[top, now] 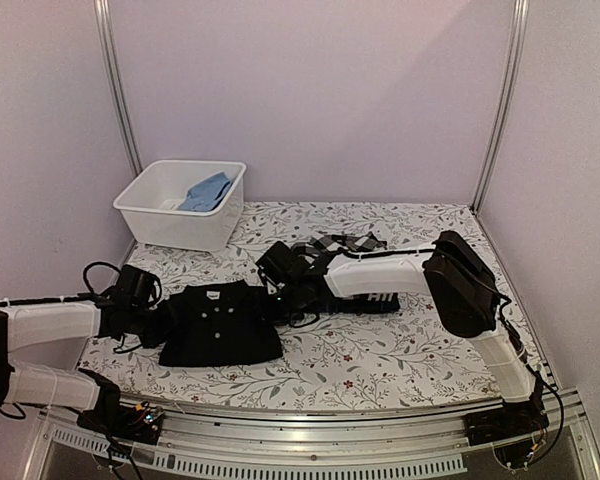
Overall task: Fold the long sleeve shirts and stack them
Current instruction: Pick up the square-folded shirt from the center of the board, then place the square-folded shirt on the square-folded shirt.
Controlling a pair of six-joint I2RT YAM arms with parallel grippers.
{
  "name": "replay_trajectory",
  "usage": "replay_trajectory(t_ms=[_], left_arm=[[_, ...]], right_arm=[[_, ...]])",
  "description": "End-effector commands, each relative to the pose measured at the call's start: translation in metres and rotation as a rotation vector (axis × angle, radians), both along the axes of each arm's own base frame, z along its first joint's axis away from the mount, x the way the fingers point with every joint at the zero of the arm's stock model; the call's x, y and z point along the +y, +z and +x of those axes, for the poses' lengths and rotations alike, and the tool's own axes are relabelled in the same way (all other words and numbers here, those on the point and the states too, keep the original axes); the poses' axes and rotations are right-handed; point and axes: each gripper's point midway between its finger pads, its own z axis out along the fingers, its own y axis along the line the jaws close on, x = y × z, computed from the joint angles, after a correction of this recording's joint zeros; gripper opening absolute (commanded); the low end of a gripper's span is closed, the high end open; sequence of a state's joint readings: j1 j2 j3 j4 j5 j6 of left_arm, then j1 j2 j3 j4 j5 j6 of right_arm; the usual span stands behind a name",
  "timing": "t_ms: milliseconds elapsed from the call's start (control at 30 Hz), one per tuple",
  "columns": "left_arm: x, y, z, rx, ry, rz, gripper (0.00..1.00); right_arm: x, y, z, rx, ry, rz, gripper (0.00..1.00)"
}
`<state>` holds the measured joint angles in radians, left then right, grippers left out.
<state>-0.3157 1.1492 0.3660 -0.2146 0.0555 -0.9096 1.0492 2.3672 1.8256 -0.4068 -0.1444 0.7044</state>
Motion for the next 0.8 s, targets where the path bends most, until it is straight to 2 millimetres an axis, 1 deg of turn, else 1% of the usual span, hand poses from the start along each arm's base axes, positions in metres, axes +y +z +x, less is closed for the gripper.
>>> replay_trajectory(t_ms=[0,67,200,333,533,633,700,767], left_arm=[[-0.009,0.025,0.005,-0.034,-0.03,-0.043,0.0],[-0.009,0.037,0.009,-0.056,-0.04,-0.038,0.0],[-0.01,0.062,0.013,-0.095,-0.058,-0.033,0.0],[-0.014,0.085,0.017,-0.134,-0.075,-0.045,0.0],[-0.022,0.121,0.025,-0.191,-0.114,-0.063,0.0],[-0.031,0.141,0.031,-0.221,-0.145,-0.077,0.0],[-0.04,0.158,0.038,-0.254,-0.169,-0.089,0.0],[-0.05,0.168,0.044,-0.265,-0.191,-0.099,0.0]], right_arm=[[0.011,0.015,-0.001,-0.026,0.038,0.003,0.0],[0.012,0.022,0.001,-0.04,0.041,0.001,0.0],[0.014,0.049,0.007,-0.088,0.049,0.014,0.0],[0.016,0.083,0.01,-0.133,0.056,0.045,0.0],[0.013,0.122,0.016,-0.18,0.06,0.076,0.0],[0.006,0.139,0.022,-0.202,0.055,0.083,0.0],[-0.004,0.151,0.03,-0.225,0.04,0.075,0.0],[-0.016,0.159,0.039,-0.252,0.024,0.054,0.0]])
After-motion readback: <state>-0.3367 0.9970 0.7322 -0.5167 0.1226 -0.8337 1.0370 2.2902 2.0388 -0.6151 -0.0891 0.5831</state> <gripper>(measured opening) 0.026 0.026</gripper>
